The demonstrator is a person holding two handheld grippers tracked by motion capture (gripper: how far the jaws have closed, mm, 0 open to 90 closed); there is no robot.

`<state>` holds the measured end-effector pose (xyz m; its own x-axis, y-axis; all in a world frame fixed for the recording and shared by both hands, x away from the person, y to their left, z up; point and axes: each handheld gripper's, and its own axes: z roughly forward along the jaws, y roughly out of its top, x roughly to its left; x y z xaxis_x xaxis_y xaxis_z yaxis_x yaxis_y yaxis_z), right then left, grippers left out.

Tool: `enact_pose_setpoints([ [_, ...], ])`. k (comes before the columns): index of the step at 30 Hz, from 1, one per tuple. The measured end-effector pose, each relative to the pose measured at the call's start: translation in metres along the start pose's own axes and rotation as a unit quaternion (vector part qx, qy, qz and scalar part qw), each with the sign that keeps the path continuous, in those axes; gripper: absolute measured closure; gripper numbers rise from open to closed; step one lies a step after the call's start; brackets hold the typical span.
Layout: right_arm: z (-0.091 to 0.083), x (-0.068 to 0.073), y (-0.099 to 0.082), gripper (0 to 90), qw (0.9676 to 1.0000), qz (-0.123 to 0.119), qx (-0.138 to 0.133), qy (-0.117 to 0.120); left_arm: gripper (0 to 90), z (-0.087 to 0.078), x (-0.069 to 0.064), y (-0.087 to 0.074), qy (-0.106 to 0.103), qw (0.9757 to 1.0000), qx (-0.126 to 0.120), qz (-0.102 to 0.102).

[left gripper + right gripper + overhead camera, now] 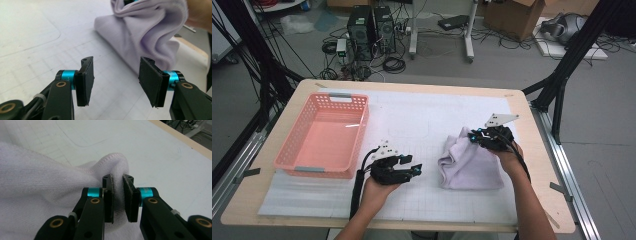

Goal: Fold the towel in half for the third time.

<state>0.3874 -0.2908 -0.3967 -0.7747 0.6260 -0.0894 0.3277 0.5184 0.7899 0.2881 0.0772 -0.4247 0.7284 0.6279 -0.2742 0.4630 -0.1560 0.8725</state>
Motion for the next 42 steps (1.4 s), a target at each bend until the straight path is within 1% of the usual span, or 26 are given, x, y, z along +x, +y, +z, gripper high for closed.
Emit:
enact_pose_setpoints([
  [1,-0.002,-0.001,-0.001,80.0,1.0,-0.001,0.001,-0.003,46.0,-0.002,0.002,-0.001,0.001,1.0,0.001,0.002],
  [3,-0.005,-0.002,-0.004,79.0,1.0,0.0,0.0,-0.009,45.7,-0.004,0.004,-0.003,0.004,1.0,-0.003,0.001],
  [5,-0.007,-0.003,-0.008,75.7,0.9999,0.003,0.005,-0.015,45.5,-0.006,0.005,-0.004,0.005,1.0,-0.008,0.001],
  [6,-0.007,-0.004,-0.01,70.8,0.9997,0.009,0.008,-0.021,45.5,-0.007,0.006,-0.004,0.005,0.9999,-0.01,0.002],
  [7,-0.009,-0.004,-0.011,65.7,0.9992,0.022,0.012,-0.032,45.5,-0.008,0.006,-0.005,0.005,0.9999,-0.012,0.004],
  [8,-0.013,-0.006,-0.014,62.9,0.9985,0.035,0.009,-0.04,45.5,-0.009,0.007,-0.005,0.007,0.9999,-0.012,0.006],
  [10,-0.023,-0.009,-0.018,55.7,0.9963,0.065,-0.003,-0.056,45.5,-0.011,0.008,-0.005,0.009,0.9998,-0.015,0.006],
  [12,-0.035,-0.009,-0.02,54.4,0.9936,0.087,-0.013,-0.07,45.5,-0.013,0.01,-0.006,0.011,0.9998,-0.015,0.007],
  [13,-0.042,-0.008,-0.021,53.2,0.9921,0.098,-0.015,-0.077,45.4,-0.013,0.011,-0.006,0.011,0.9998,-0.016,0.008],
  [15,-0.053,-0.005,-0.023,51.2,0.9898,0.112,-0.02,-0.086,45.5,-0.015,0.012,-0.007,0.012,0.9998,-0.017,0.006],
  [16,-0.058,-0.003,-0.023,49.2,0.9888,0.115,-0.023,-0.093,45.5,-0.016,0.013,-0.007,0.013,0.9997,-0.018,0.005],
  [18,-0.065,0.003,-0.025,46.2,0.9865,0.128,-0.022,-0.099,45.4,-0.017,0.015,-0.007,0.013,0.9997,-0.021,0.003],
  [21,-0.074,0.014,-0.031,44.8,0.9846,0.135,-0.026,-0.108,45.4,-0.02,0.016,-0.007,0.014,0.9996,-0.025,0.005],
  [23,-0.079,0.023,-0.038,44.6,0.9845,0.136,-0.021,-0.109,45.5,-0.022,0.017,-0.008,0.014,0.9995,-0.03,0.005],
  [27,-0.083,0.043,-0.054,43.6,0.9851,0.144,-0.017,-0.092,45.5,-0.024,0.018,-0.008,0.014,0.9994,-0.033,0.005],
  [28,-0.083,0.048,-0.057,43.3,0.9853,0.149,-0.017,-0.083,45.5,-0.024,0.018,-0.007,0.013,0.9994,-0.033,0.006],
  [31,-0.08,0.062,-0.066,43.1,0.9865,0.152,-0.022,-0.057,45.4,-0.025,0.019,-0.007,0.015,0.9992,-0.036,0.005],
  [32,-0.077,0.067,-0.068,43.3,0.9868,0.153,-0.021,-0.05,45.5,-0.025,0.019,-0.008,0.014,0.9993,-0.035,0.006],
  [34,-0.07,0.072,-0.071,46.9,0.9882,0.146,-0.003,-0.047,45.5,-0.025,0.019,-0.008,0.015,0.9993,-0.035,0.005],
  [35,-0.066,0.073,-0.073,57.2,0.9881,0.147,0.01,-0.044,45.4,-0.025,0.019,-0.008,0.014,0.9992,-0.036,0.004],
  [36,-0.063,0.073,-0.074,72.0,0.9887,0.145,0.021,-0.033,45.5,-0.025,0.019,-0.008,0.013,0.9993,-0.036,0.003],
  [37,-0.063,0.073,-0.074,82.6,0.9898,0.137,0.026,-0.027,45.4,-0.025,0.019,-0.008,0.012,0.9993,-0.036,0.004],
  [38,-0.064,0.073,-0.074,84.0,0.9908,0.129,0.025,-0.031,45.4,-0.025,0.019,-0.008,0.012,0.9993,-0.036,0.005],
  [39,-0.066,0.073,-0.072,84.5,0.9911,0.126,0.023,-0.036,45.5,-0.025,0.019,-0.009,0.012,0.9992,-0.036,0.005],
  [41,-0.073,0.071,-0.069,84.8,0.9902,0.123,0.024,-0.062,45.5,-0.025,0.019,-0.009,0.012,0.9992,-0.037,0.004],
  [42,-0.076,0.068,-0.068,84.7,0.9891,0.124,0.028,-0.074,45.4,-0.025,0.019,-0.009,0.012,0.9992,-0.038,0.005],
])
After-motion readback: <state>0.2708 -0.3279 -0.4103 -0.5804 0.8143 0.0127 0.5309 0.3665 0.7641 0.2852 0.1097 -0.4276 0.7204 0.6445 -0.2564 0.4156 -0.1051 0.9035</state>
